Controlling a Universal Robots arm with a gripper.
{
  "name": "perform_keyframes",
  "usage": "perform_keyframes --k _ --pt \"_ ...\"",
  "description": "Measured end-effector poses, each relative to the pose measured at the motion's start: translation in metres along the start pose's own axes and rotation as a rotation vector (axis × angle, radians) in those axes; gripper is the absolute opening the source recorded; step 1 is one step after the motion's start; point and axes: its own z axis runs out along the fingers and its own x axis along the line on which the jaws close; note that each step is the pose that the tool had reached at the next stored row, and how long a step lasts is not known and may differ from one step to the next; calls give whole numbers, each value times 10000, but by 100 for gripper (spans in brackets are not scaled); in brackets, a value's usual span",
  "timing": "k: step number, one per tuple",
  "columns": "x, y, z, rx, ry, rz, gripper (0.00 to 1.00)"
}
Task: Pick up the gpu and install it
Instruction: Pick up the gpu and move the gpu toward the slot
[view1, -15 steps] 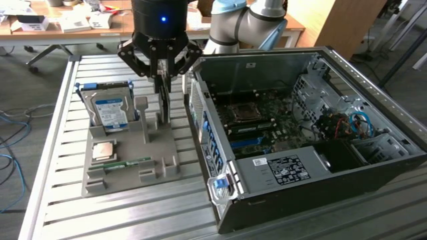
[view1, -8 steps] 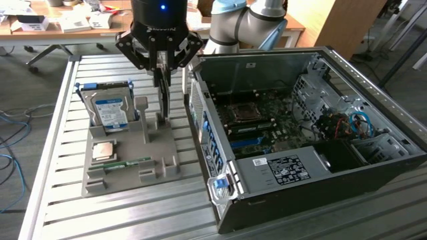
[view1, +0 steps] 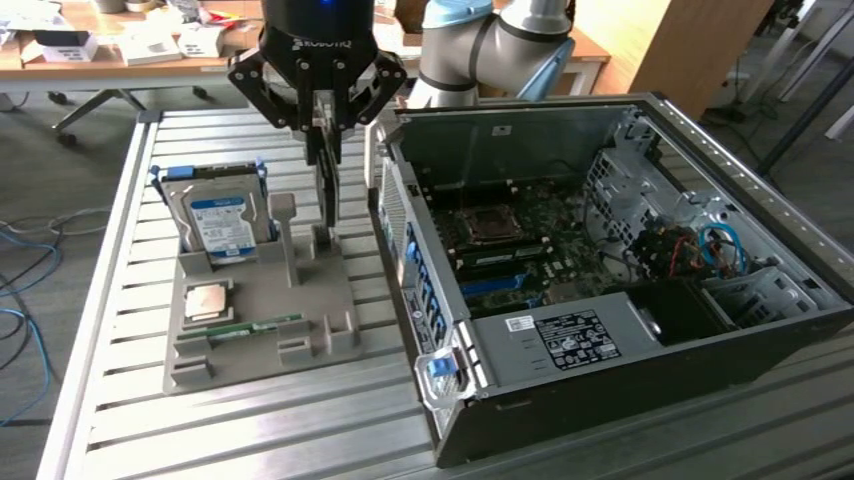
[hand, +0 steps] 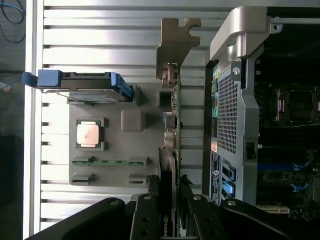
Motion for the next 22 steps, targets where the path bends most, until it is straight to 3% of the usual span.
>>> perform_keyframes --k 6,15,22 --pt "0 1 -10 5 4 0 26" --pt "5 10 -148 1 1 0 26" --pt "4 10 -151 1 2 0 26"
